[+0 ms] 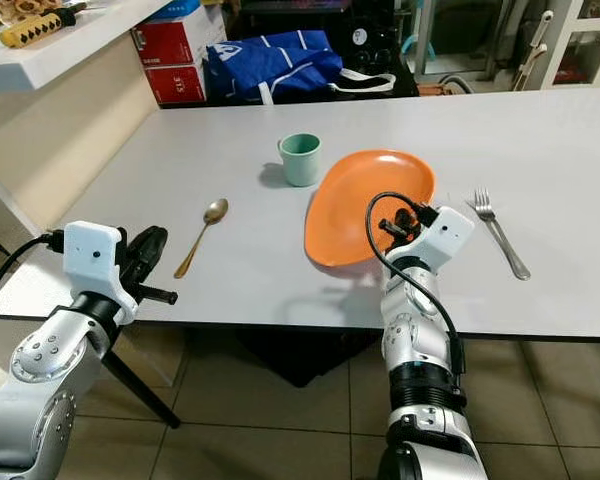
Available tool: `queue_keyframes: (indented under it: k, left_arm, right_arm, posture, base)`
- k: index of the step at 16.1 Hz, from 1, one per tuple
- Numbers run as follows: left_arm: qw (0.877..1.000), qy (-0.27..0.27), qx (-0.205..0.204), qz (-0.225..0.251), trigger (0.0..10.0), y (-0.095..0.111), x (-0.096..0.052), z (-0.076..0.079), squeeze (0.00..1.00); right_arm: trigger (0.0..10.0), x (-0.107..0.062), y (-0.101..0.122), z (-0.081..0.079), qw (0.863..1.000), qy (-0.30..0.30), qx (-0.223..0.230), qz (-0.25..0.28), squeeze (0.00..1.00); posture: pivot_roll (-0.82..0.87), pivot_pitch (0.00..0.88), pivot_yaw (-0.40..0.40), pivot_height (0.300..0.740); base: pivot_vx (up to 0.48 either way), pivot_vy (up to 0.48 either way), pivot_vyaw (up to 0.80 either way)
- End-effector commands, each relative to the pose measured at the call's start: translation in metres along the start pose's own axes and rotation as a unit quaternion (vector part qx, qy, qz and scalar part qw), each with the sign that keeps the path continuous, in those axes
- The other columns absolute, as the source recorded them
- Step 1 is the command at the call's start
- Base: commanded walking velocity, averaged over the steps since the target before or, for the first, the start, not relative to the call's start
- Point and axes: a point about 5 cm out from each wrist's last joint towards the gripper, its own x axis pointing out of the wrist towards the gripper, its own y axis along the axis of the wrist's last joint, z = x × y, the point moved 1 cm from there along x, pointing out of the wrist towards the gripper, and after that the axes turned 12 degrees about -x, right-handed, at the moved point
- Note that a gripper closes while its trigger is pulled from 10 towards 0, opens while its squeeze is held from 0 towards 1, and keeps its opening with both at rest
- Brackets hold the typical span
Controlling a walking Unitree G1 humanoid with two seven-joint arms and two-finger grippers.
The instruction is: Setting the table
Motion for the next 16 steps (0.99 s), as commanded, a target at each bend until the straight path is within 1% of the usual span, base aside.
queue_keyframes:
  k: [1, 2, 3, 6, 7, 8, 10, 13, 15, 16]
  left_arm:
    - [1.000, -0.018, -0.008, -0.001, 10.0, 0.003, -0.002, 0.004, 0.00]
    - [0.998, -0.062, -0.026, -0.019, 10.0, 0.001, -0.002, 0.014, 0.00]
    - [0.989, -0.131, -0.034, -0.054, 10.0, -0.002, -0.005, 0.025, 0.00]
    - [0.986, -0.146, -0.033, -0.067, 10.0, 0.000, -0.007, 0.022, 0.00]
    - [0.983, -0.156, -0.038, -0.086, 10.0, -0.006, -0.013, 0.024, 0.00]
    - [0.981, -0.165, -0.040, -0.098, 10.0, -0.010, -0.017, 0.026, 0.00]
    - [0.980, -0.165, -0.042, -0.099, 10.0, -0.009, -0.018, 0.027, 0.00]
    - [0.980, -0.166, -0.042, -0.100, 10.0, -0.006, -0.018, 0.025, 0.00]
    - [0.979, -0.173, -0.040, -0.101, 10.0, -0.004, -0.018, 0.027, 0.00]
    - [0.978, -0.179, -0.035, -0.100, 10.0, -0.003, -0.018, 0.029, 0.00]
  right_arm:
    - [10.0, -0.016, -0.051, 0.015, 0.992, -0.018, -0.062, -0.112, 0.00]
    - [10.0, -0.017, -0.053, 0.016, 0.991, -0.016, -0.064, -0.116, 0.00]
    - [10.0, -0.017, -0.053, 0.014, 0.991, -0.013, -0.069, -0.118, 0.00]
    - [10.0, -0.017, -0.054, 0.015, 0.990, -0.012, -0.077, -0.119, 0.00]
    - [10.0, -0.017, -0.058, 0.022, 0.988, -0.020, -0.084, -0.127, 0.00]
    - [10.0, -0.017, -0.059, 0.025, 0.987, -0.019, -0.089, -0.130, 0.00]
    - [10.0, -0.015, -0.059, 0.028, 0.987, -0.025, -0.094, -0.129, 0.00]
    - [10.0, -0.017, -0.061, 0.027, 0.986, -0.019, -0.105, -0.130, 0.00]
    - [10.0, -0.018, -0.064, 0.032, 0.983, -0.026, -0.125, -0.133, 0.00]
    - [10.0, -0.018, -0.066, 0.034, 0.982, -0.030, -0.129, -0.134, 0.07]
  posture:
    - [-0.09, 0.000, 0.155, 0.740]
    - [-0.09, 0.000, 0.157, 0.740]
    - [-0.09, 0.000, 0.161, 0.740]
    - [-0.09, 0.000, 0.161, 0.740]
    - [-0.09, 0.000, 0.164, 0.740]
    - [-0.09, 0.000, 0.164, 0.740]
    - [-0.09, 0.000, 0.164, 0.740]
    - [-0.08, 0.000, 0.163, 0.740]
    - [-0.09, 0.000, 0.165, 0.740]
    - [-0.09, 0.000, 0.165, 0.740]
  base:
    - [0.000, 0.000, 0.00]
    - [0.000, 0.000, 0.00]
    - [0.000, 0.000, 0.00]
    - [0.000, 0.000, 0.00]
    - [0.000, 0.000, 0.00]
    - [0.000, 0.000, 0.00]
    - [0.000, 0.000, 0.00]
    - [0.000, 0.000, 0.00]
    - [0.000, 0.000, 0.00]
    - [0.000, 0.000, 0.00]
